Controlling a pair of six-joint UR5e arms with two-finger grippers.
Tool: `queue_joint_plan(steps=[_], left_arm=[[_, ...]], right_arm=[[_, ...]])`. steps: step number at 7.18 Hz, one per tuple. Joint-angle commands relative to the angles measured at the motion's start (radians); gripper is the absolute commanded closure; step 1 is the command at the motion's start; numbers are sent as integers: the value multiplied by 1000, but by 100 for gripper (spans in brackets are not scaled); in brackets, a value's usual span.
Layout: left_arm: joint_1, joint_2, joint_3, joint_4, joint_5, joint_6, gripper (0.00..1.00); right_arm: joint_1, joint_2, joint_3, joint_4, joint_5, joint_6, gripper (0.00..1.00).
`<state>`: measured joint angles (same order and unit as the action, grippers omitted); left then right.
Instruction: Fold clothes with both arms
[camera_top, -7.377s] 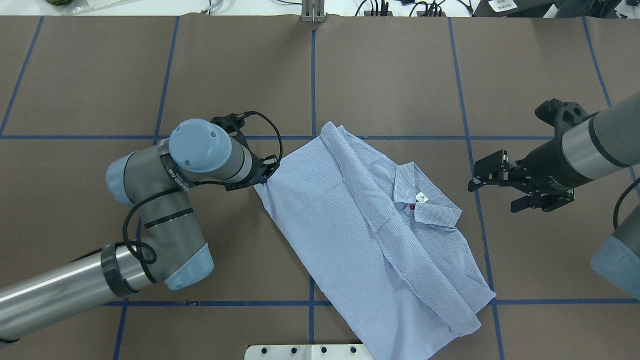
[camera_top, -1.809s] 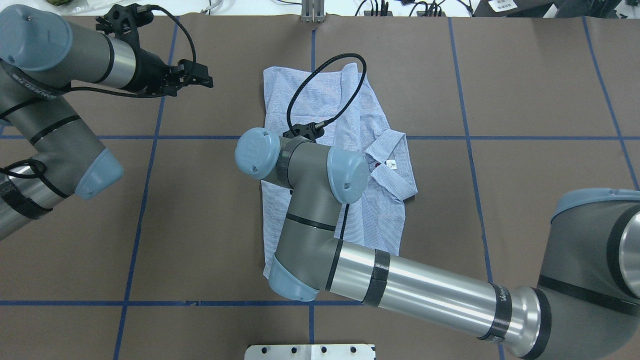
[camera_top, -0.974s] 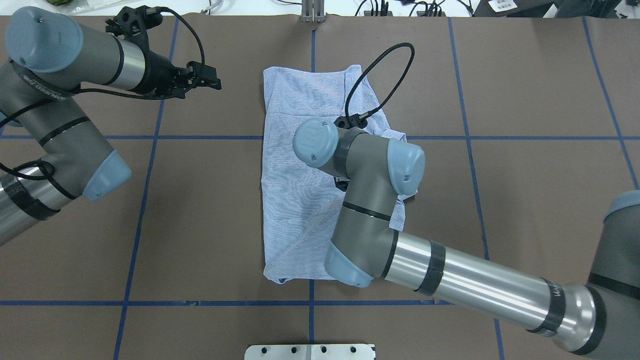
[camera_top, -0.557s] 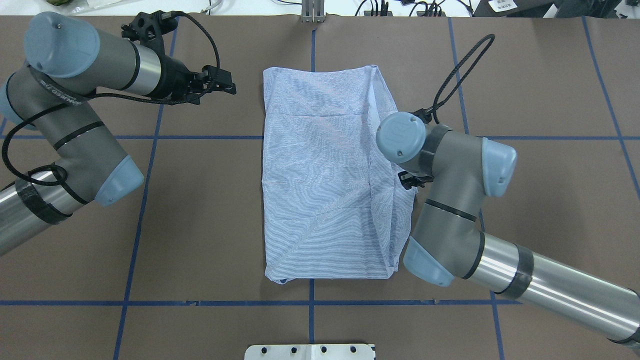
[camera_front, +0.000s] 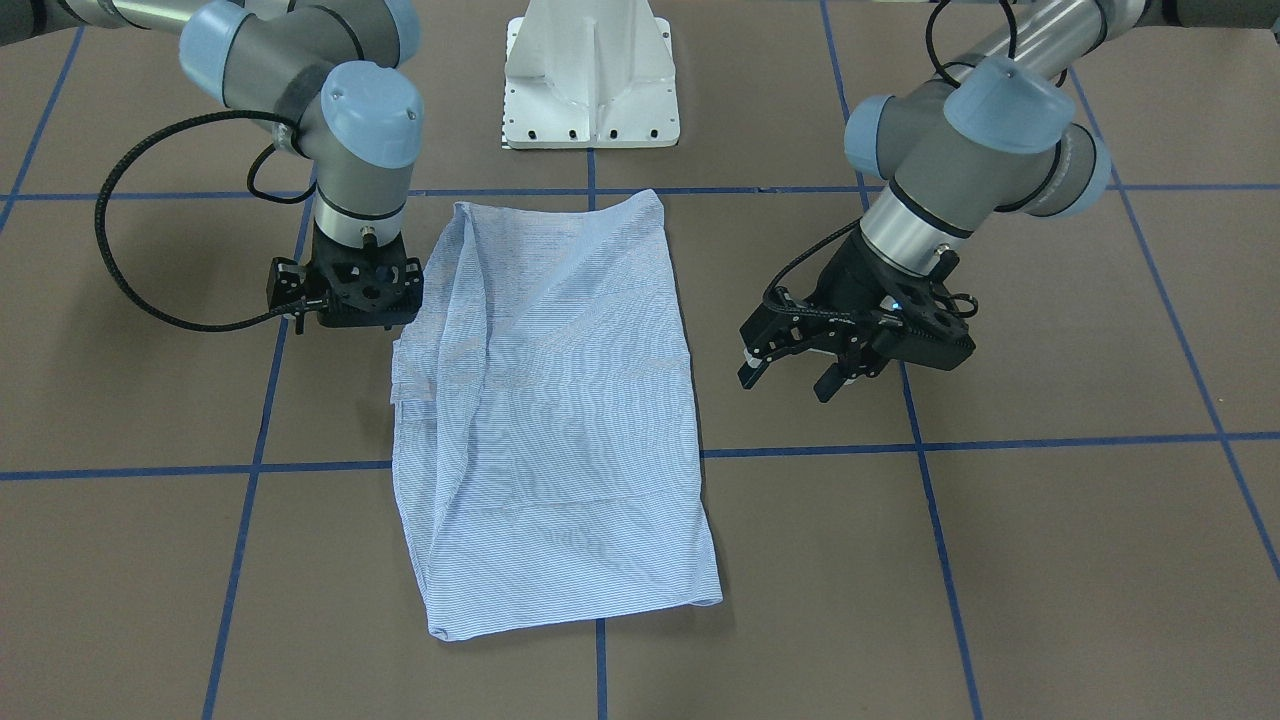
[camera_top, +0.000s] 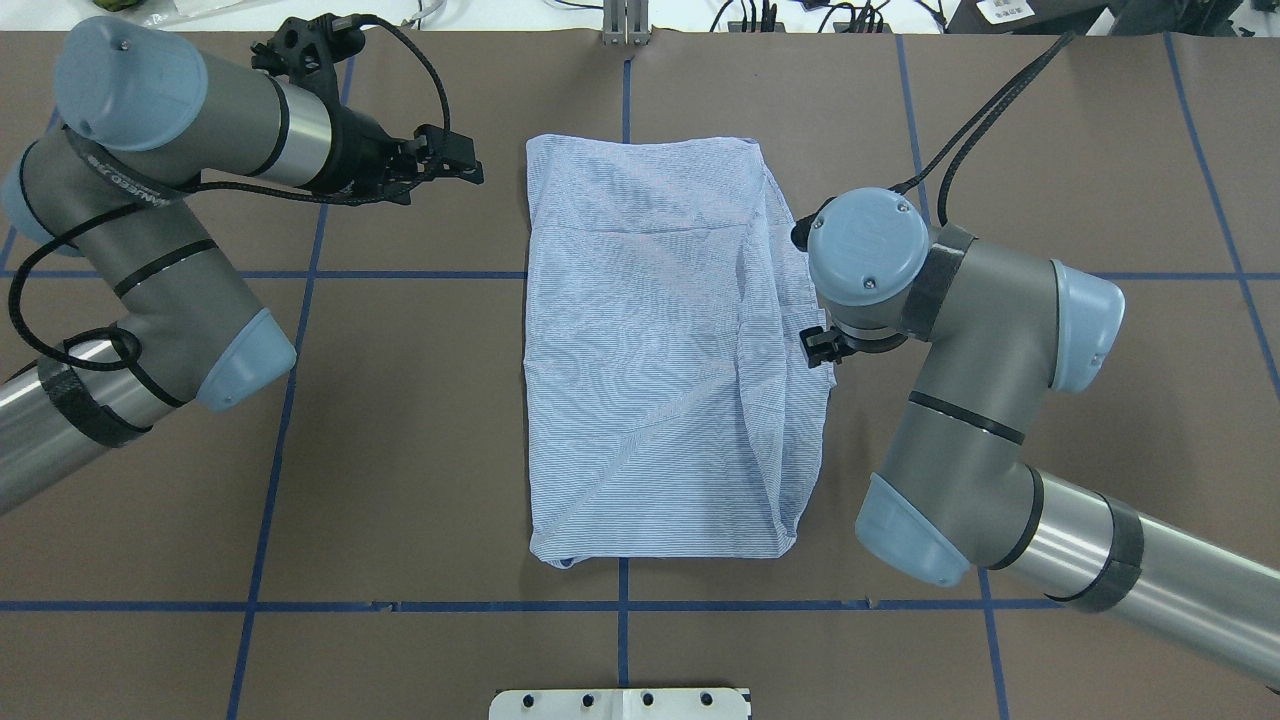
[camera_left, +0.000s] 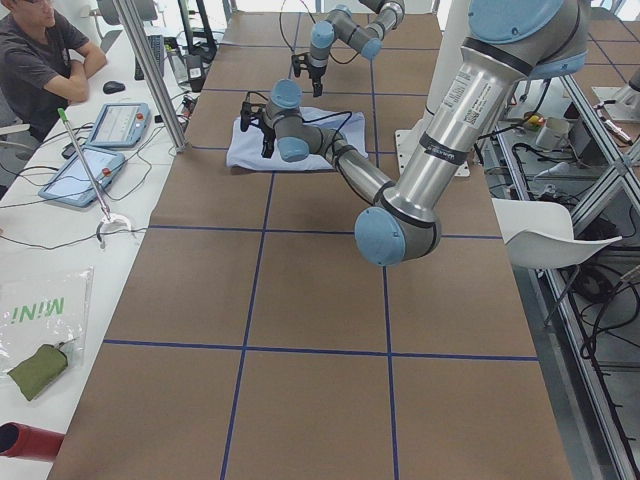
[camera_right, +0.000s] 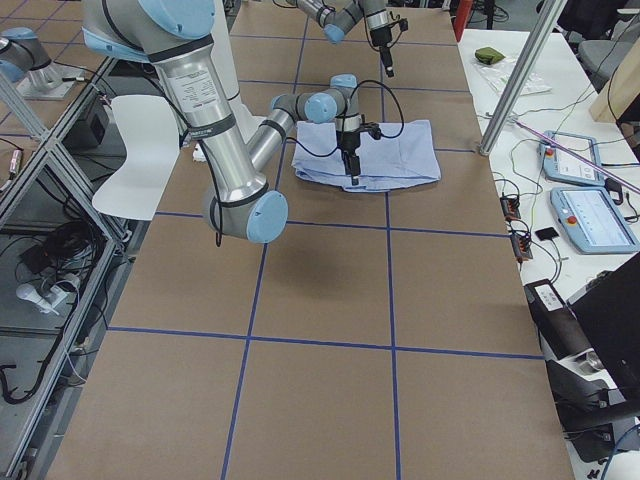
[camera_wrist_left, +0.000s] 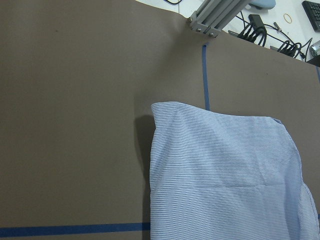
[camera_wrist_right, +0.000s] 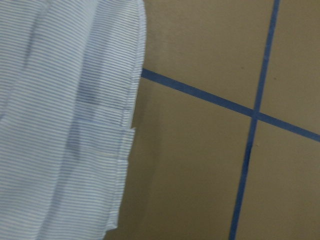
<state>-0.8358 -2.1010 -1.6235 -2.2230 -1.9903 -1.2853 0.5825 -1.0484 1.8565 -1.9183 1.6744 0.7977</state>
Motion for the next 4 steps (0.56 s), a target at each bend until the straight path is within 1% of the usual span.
queue_joint_plan(steps=[1,3,4], left_arm=[[0,1,4,-1,1,1,0],[0,4,14,-3,1,7,0],[0,7,14,-4,1,9,0]], right_arm=[[-76,4,21,73,8,3,0],[-151,10,17,81,-25,21,0],[-164,31,-6,81,-63,20,0]])
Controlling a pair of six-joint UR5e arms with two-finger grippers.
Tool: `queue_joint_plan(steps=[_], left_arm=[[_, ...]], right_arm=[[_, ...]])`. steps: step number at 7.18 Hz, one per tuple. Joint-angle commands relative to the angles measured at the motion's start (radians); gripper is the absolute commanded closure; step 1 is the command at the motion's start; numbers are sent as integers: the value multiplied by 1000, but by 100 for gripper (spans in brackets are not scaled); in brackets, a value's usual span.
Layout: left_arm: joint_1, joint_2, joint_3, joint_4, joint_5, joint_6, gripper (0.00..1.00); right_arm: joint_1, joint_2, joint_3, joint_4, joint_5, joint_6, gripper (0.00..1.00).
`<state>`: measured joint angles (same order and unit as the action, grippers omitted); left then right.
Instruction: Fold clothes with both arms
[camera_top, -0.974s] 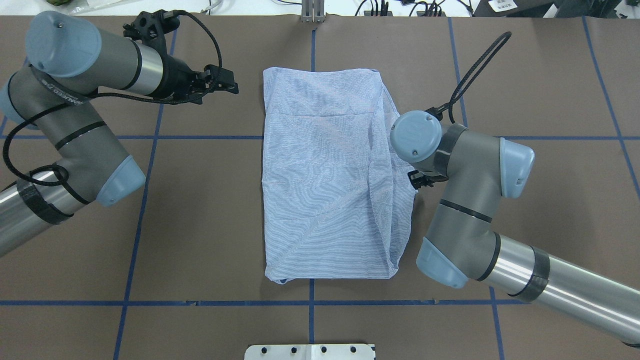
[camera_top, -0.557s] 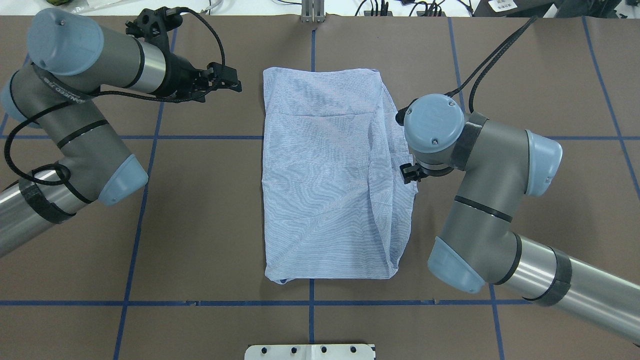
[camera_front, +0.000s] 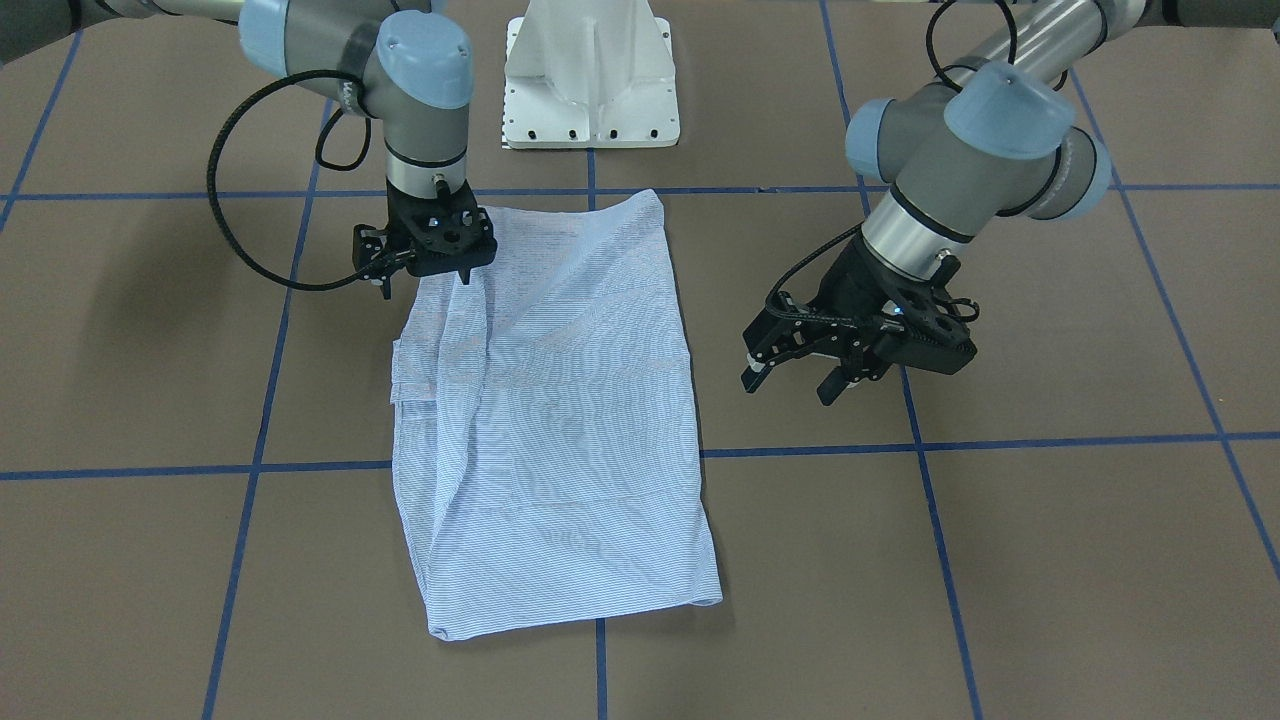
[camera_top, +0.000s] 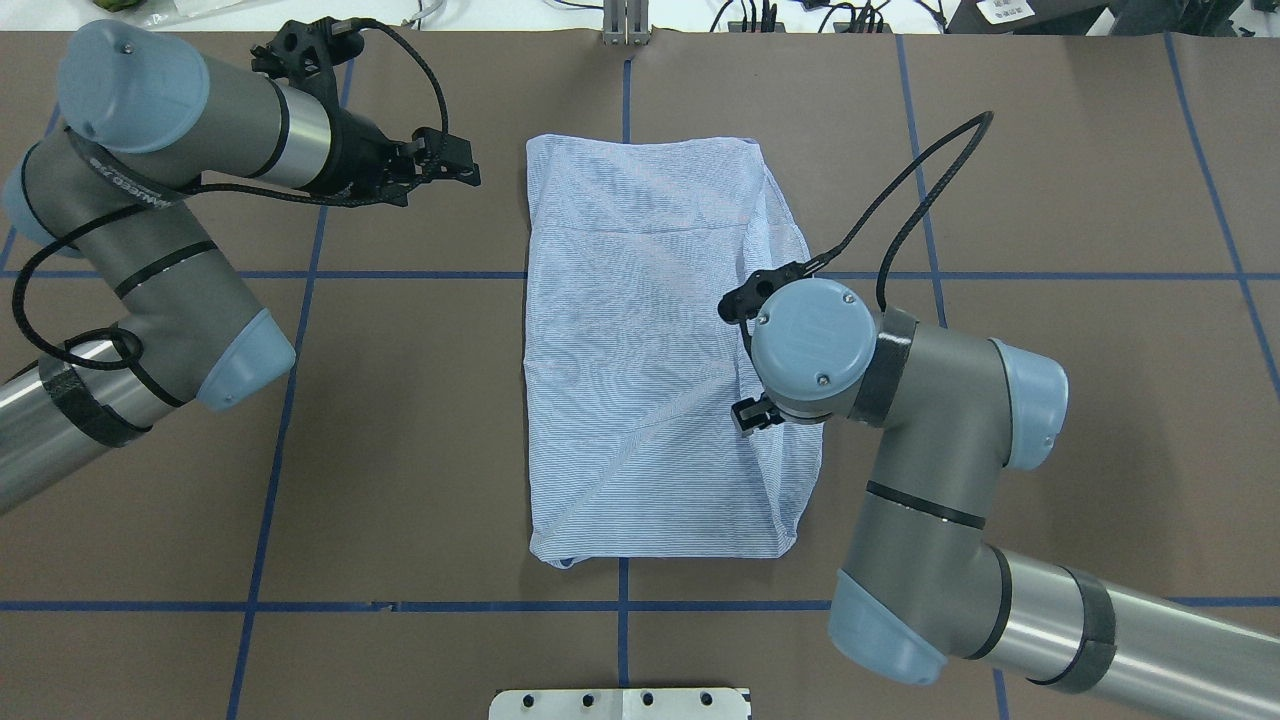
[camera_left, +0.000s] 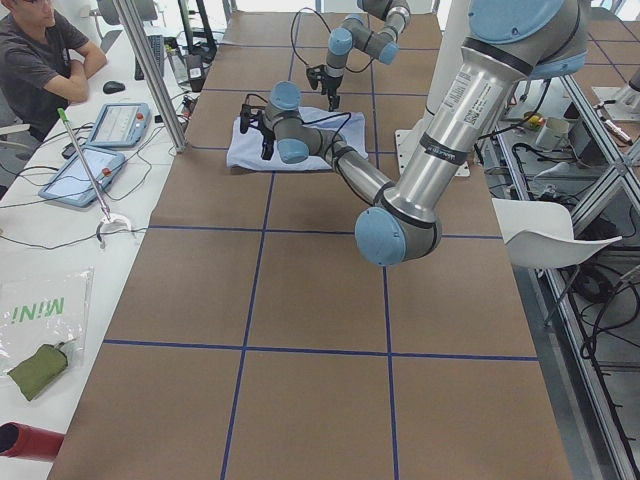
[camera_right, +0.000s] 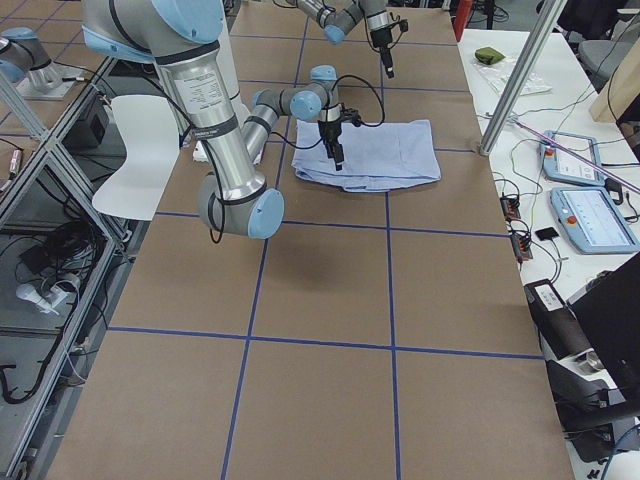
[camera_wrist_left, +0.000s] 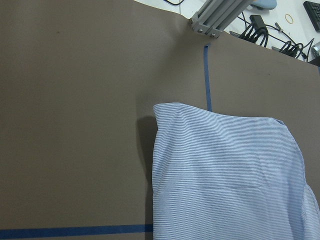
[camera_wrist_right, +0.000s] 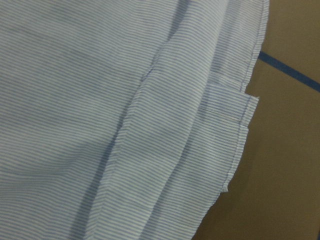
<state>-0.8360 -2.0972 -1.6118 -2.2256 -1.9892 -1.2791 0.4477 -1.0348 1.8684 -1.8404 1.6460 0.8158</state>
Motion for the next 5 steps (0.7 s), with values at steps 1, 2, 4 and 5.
queue_joint_plan(steps=[1,2,4,5], left_arm=[[0,3,3,-2,-2,1,0],[0,3,3,-2,-2,1,0],[0,3,3,-2,-3,1,0],[2,3,3,-2,-3,1,0]], right_arm=[[-32,19,-43,4,-37,2,0],[-32,42,-79,38,-37,0,0],[-32,50,-117,73,-38,0,0],[-32,48,-126,72,-38,0,0]])
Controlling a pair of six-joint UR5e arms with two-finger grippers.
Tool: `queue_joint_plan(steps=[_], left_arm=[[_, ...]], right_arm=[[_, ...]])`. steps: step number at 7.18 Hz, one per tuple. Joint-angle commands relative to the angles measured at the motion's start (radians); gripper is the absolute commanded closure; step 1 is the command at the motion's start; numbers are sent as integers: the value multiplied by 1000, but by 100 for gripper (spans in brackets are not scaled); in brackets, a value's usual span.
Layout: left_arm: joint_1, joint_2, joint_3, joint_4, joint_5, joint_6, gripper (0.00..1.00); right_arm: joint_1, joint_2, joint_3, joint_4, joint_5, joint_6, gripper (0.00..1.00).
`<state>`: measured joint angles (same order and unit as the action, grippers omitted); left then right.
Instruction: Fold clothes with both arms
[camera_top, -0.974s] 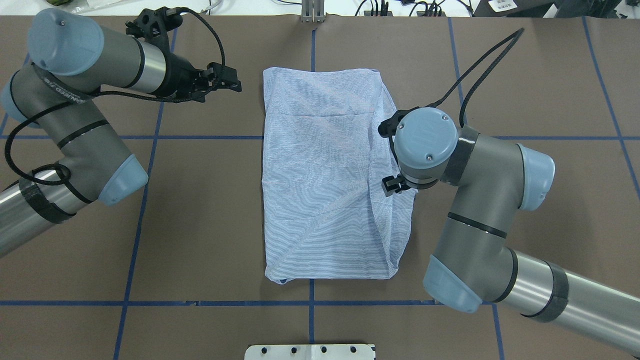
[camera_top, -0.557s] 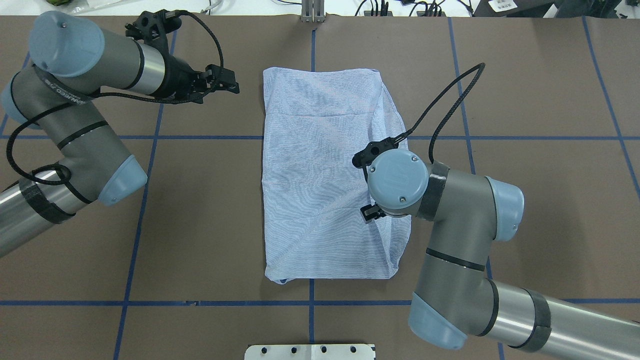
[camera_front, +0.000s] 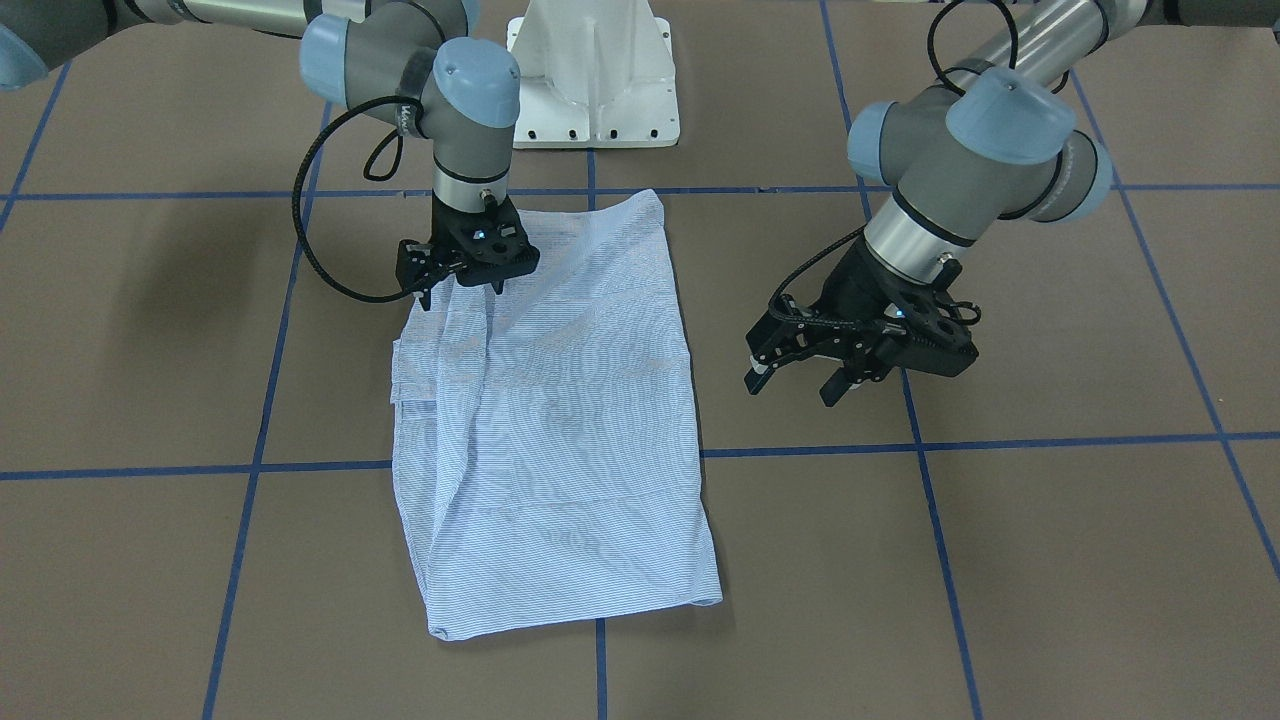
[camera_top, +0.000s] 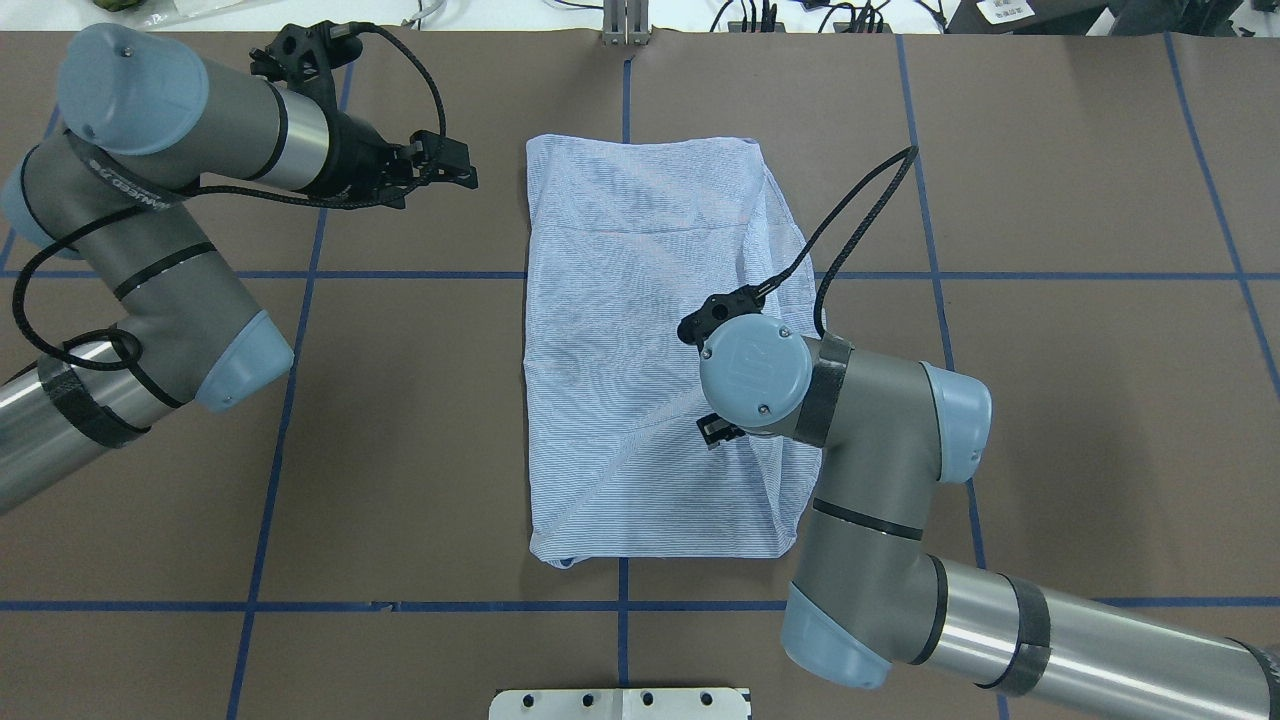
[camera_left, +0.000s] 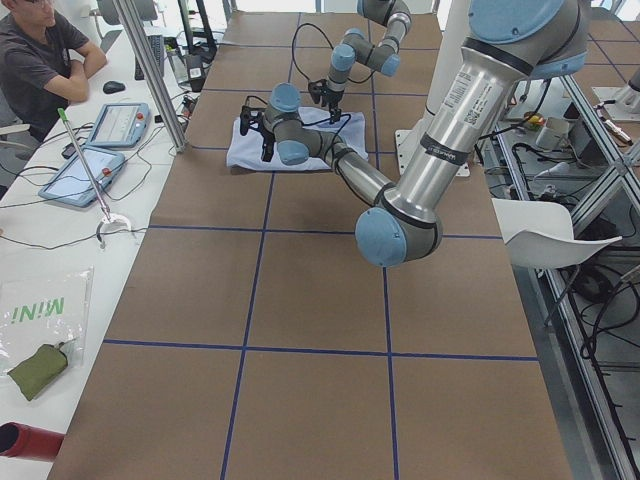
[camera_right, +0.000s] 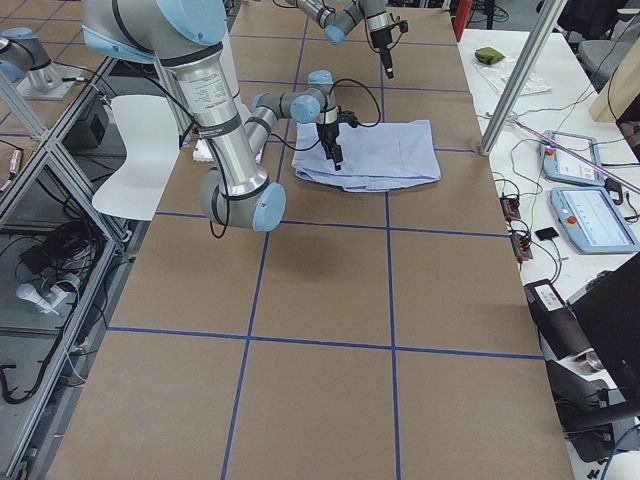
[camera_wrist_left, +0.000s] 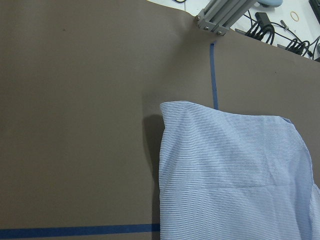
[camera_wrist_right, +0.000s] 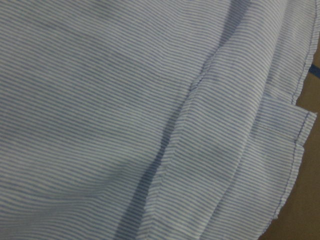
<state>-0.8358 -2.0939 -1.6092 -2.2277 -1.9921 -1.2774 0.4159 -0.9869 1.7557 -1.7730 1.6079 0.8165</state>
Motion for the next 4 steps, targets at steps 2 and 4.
queue_joint_plan(steps=[2,4], left_arm=[[1,-1,-1,0,-1,-5,0],[3,-1,-6,0,-2,-6,0]], right_arm=[[0,-10,-19,-3,1,-2,0],[13,-12,-35,-6,6,-8,0]])
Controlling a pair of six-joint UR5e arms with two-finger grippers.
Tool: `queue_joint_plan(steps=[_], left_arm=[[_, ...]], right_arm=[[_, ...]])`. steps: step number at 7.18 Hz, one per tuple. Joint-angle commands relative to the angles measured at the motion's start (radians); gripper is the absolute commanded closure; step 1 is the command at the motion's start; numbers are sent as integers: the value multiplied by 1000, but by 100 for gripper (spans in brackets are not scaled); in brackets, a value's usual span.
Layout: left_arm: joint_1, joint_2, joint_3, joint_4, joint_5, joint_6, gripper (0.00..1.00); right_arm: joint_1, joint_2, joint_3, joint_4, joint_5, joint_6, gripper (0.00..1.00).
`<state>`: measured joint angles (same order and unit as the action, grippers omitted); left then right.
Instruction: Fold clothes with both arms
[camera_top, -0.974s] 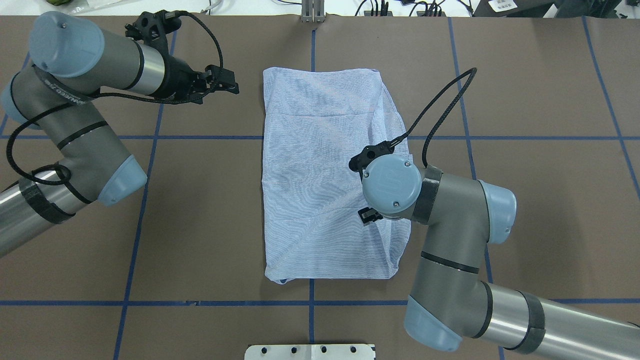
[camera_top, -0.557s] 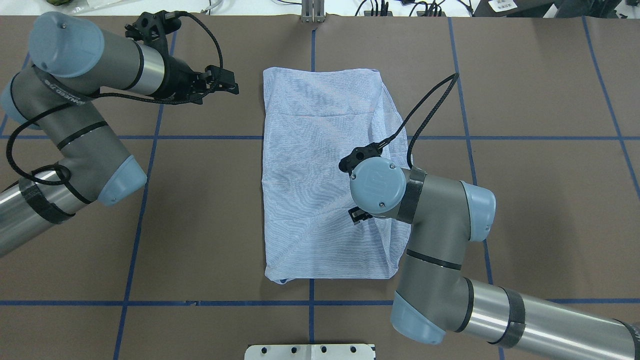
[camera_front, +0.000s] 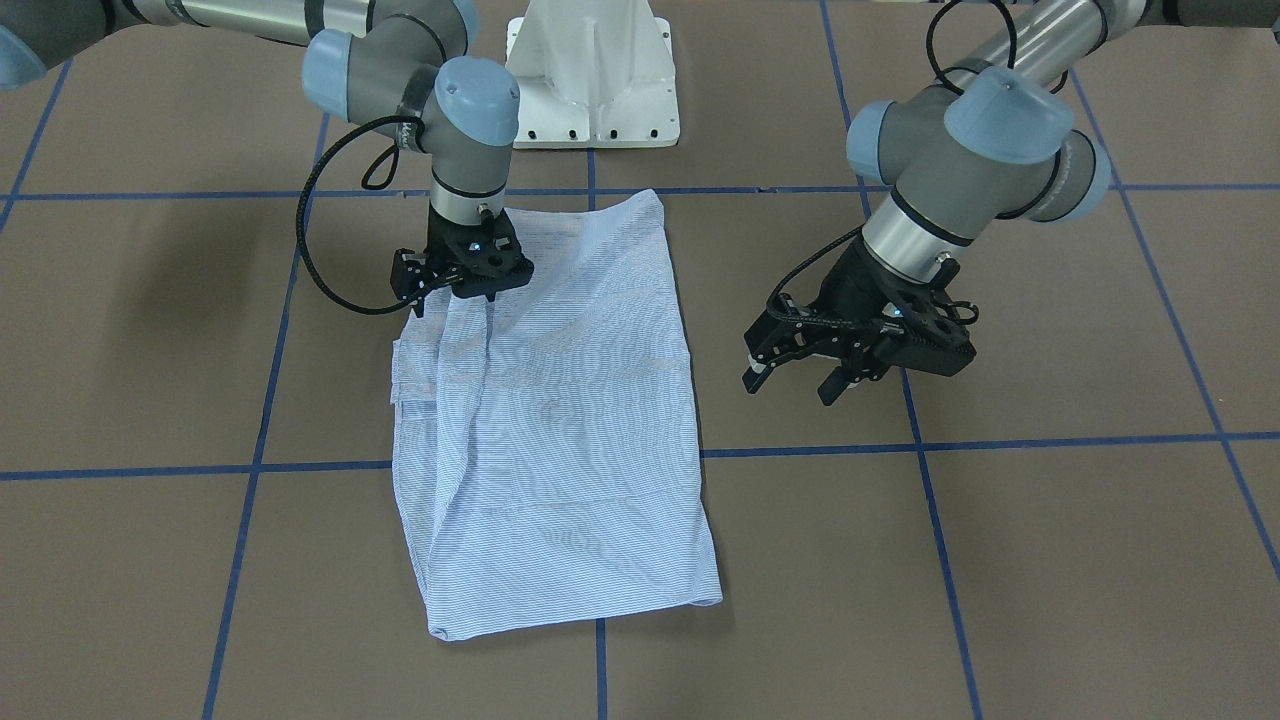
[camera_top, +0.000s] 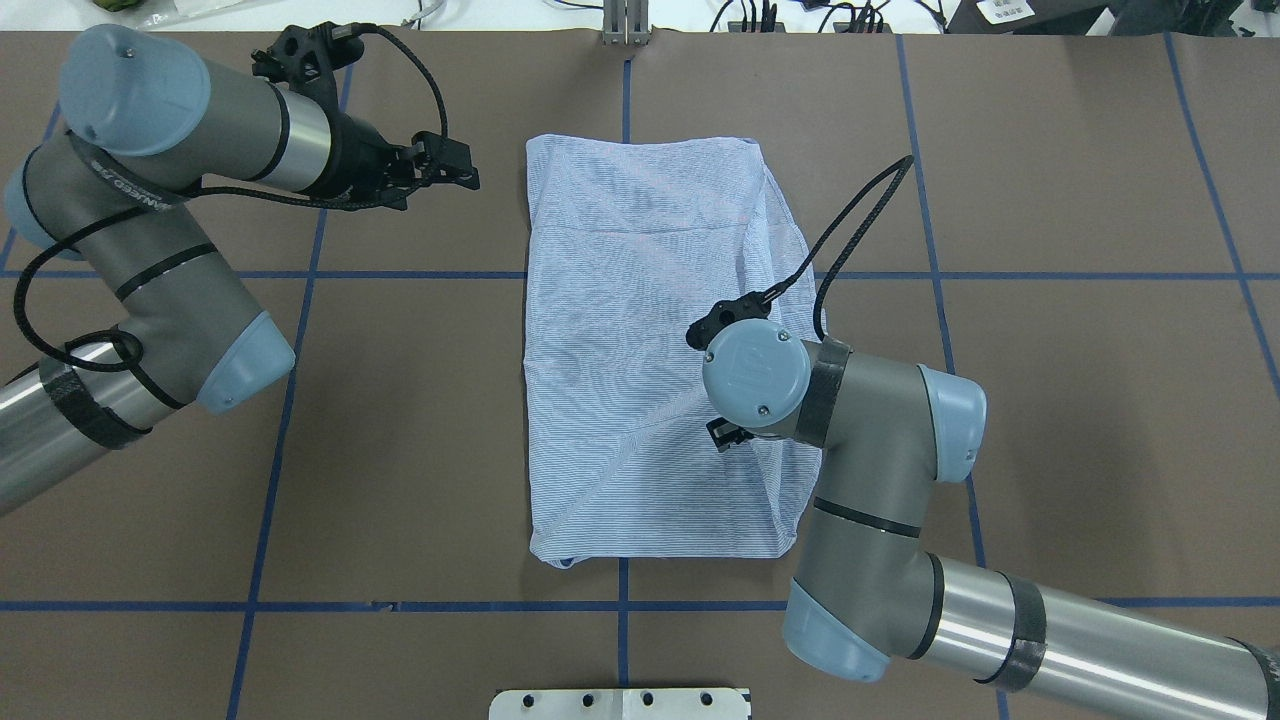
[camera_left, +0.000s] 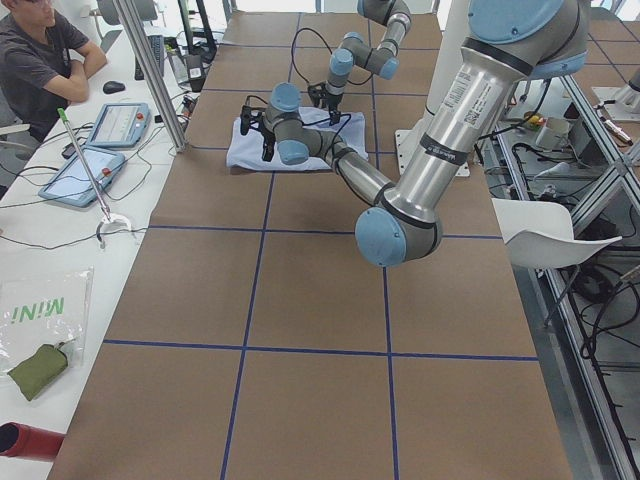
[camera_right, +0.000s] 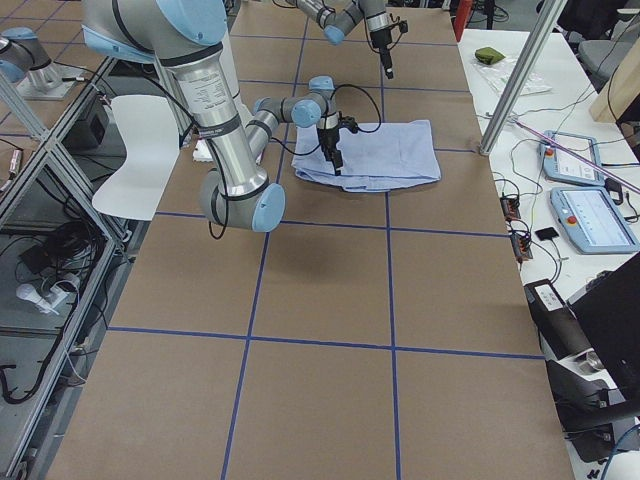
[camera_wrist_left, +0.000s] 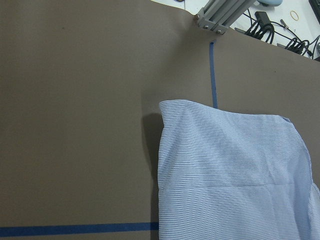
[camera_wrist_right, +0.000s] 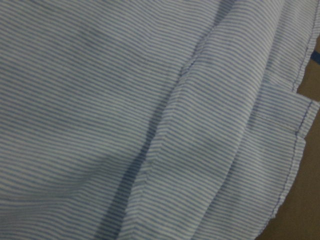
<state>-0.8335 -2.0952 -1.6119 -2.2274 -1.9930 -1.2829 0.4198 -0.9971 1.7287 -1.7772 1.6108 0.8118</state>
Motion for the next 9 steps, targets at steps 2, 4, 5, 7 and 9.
queue_joint_plan(steps=[2,4,5,7,9], left_arm=[[-1,-2,-11,3,-3,-1,0],[-1,6,-37,8,-1,-3,0],[-1,6,-43,9,0,-3,0],[-1,3,-45,9,3,-3,0],[-1,6,-49,9,10,-1,0]], right_arm=[[80,-9,-9,-25,21,-20,0],[146,-58,-8,-27,24,-78,0],[164,-83,-8,-24,53,-85,0],[206,-66,15,-16,138,-85,0],[235,-66,43,-4,170,-80,0]])
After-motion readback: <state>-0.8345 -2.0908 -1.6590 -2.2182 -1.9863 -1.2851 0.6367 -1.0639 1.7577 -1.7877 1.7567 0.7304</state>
